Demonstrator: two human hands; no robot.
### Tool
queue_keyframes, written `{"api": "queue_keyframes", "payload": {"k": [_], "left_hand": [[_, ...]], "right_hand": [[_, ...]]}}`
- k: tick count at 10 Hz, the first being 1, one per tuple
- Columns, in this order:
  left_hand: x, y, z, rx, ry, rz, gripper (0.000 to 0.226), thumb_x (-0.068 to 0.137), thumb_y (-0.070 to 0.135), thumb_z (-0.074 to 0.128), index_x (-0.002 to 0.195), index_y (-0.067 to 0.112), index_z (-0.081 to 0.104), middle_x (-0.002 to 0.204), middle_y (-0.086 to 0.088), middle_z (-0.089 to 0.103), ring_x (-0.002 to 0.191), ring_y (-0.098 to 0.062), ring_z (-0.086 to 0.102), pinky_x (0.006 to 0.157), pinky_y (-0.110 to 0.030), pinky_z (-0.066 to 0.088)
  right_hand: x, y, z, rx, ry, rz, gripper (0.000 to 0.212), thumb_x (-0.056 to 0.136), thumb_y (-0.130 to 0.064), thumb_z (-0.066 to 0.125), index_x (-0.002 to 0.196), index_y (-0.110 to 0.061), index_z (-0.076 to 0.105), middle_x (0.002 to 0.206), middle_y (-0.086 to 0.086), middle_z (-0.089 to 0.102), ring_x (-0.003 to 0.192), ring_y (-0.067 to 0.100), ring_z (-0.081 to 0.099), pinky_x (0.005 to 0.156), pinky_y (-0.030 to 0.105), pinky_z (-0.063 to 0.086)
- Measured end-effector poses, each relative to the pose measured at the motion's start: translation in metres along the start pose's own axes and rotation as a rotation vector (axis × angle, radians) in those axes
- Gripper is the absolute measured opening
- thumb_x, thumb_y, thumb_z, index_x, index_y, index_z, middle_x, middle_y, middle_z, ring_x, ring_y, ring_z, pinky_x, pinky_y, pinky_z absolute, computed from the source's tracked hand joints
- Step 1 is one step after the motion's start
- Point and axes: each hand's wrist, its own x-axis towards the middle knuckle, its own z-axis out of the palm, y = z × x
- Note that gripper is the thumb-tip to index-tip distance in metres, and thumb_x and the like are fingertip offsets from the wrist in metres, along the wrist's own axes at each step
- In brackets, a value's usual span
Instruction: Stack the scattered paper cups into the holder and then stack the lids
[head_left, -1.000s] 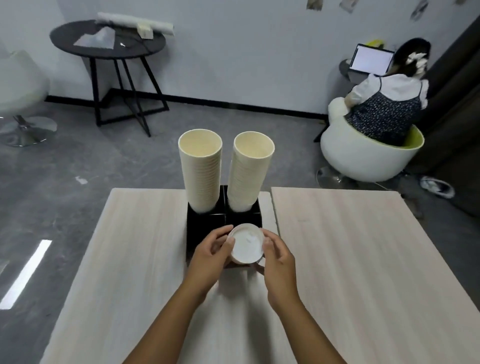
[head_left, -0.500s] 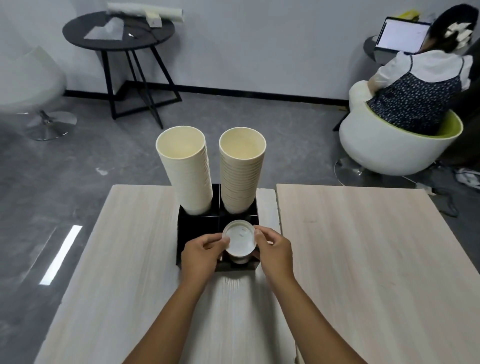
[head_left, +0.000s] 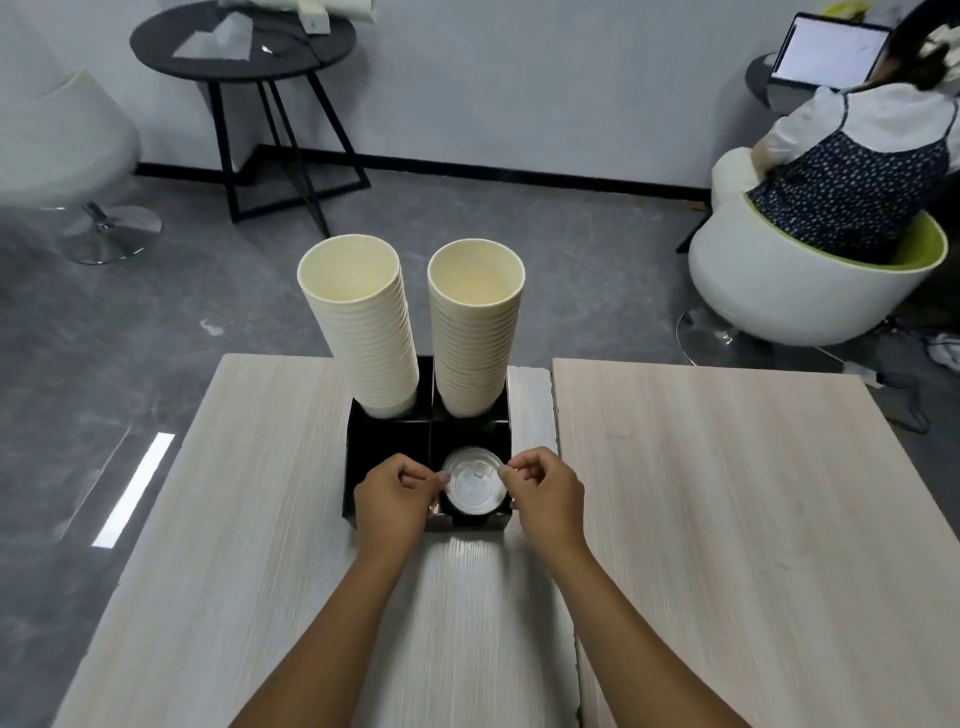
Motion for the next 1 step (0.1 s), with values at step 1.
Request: {"api": "queue_keyframes", "payload": {"k": [1], "left_hand": [[-0.0134,0.0074,-0.0046,-0.024,0.009,0.11,0.017,0.083,0.02,0.087,0.075,0.019,0.073,0.07,0.004,0.073,0.067,-0.007,0.069,0.064,-0.026,0.059]], "right_hand": [[-0.0099,-0.0018,-0.0152,0.044,-0.019,-0.093,0.013,0.089,-0.014,0.079,0.084,-0.022,0.07,0.078,-0.003,0.069,0.076,0.014,0.066,0.068,0.024,0.058]]}}
